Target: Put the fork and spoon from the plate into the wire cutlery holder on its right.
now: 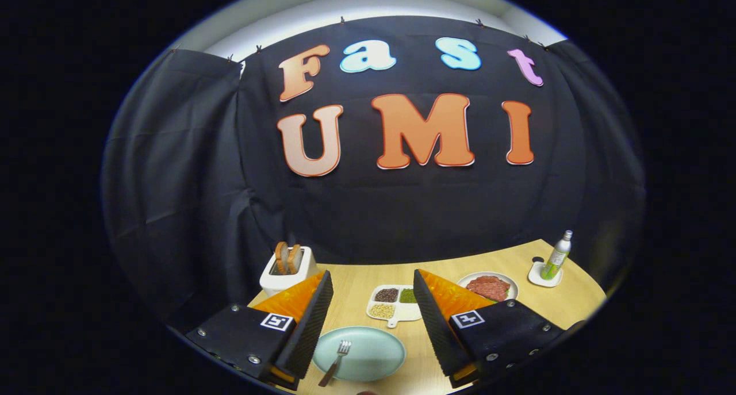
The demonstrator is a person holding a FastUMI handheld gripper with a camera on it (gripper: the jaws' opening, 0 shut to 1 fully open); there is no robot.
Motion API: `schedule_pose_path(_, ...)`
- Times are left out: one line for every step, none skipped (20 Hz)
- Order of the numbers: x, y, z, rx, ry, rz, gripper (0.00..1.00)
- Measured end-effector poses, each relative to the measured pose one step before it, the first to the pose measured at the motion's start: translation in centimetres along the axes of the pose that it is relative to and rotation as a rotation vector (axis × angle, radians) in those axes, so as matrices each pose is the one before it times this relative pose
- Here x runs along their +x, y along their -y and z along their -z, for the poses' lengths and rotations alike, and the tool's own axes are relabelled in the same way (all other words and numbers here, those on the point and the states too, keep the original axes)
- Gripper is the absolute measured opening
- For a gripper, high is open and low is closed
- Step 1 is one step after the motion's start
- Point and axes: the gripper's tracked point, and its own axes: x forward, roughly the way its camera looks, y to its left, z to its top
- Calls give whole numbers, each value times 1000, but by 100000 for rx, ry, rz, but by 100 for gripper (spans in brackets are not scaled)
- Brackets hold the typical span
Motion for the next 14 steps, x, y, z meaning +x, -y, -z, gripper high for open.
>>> schedule_pose_path(555,-995,332,-771,-641,-1444,85)
schedule_pose_path(345,-906,259,-451,-898,-1036,85)
schedule_pose_path(357,-1002,266,217,-770,-1522,85)
schedule_pose_path(469,-784,400,67,-1334,-742,85)
schedule_pose_path(342,-552,602,-206,-1549,-890,85)
schedule_pose_path(479,-339,754,-889,-3082,601,85)
schedule_pose_path(437,-349,1131,-388,-4111,-952,85)
schedule_pose_path(545,-397,1493,116,-5888,-1073,85)
schedule_pose_path(254,-533,1365,1261,-6360,-2062,85)
schedule_pose_path(375,-479,1123,1203,-4736,-1424,85)
schedule_pose_path(373,65,989,-72,-4724,51,85)
schedule_pose_path(277,-102,908,-168,-4585,-325,85)
schedule_pose_path(486,50,1107,139,-4534,-15,85)
schedule_pose_path(523,-10,1239,195,-5444,-72,85)
